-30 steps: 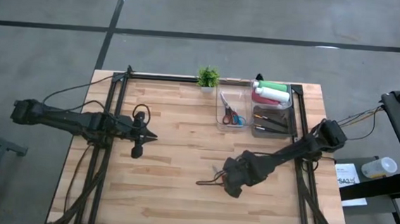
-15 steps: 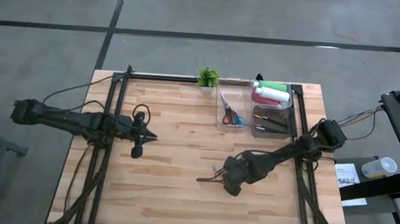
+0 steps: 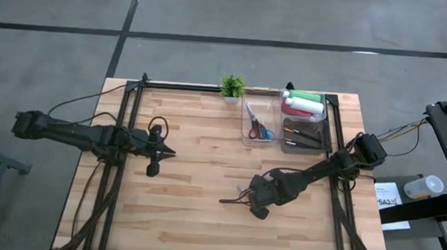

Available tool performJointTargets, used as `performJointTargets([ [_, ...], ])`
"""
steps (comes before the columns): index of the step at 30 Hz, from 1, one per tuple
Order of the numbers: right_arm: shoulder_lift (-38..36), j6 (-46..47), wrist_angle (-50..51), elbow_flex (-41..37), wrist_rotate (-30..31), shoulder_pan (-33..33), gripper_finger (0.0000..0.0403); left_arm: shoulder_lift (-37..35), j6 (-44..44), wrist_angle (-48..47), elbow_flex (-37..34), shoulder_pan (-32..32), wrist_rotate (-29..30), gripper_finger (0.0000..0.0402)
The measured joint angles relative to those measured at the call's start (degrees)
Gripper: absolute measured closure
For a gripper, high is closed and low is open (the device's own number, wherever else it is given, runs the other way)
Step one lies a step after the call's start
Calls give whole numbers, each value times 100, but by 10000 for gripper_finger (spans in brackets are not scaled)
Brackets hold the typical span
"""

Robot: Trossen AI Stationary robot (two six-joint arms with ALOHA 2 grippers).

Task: Pick & Place Paint Supplies
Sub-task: Put the orange scissors into the left transparent bin

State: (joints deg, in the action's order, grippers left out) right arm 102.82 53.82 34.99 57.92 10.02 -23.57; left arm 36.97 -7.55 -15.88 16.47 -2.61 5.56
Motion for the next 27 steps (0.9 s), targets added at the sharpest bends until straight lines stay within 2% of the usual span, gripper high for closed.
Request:
performJointTargets([
  [15, -49, 13, 40, 48, -33, 0, 390, 0, 2, 0, 0, -2, 0, 340],
  [27, -778, -87, 377, 512, 44, 22, 390, 0, 0, -87, 0, -1, 0, 340],
])
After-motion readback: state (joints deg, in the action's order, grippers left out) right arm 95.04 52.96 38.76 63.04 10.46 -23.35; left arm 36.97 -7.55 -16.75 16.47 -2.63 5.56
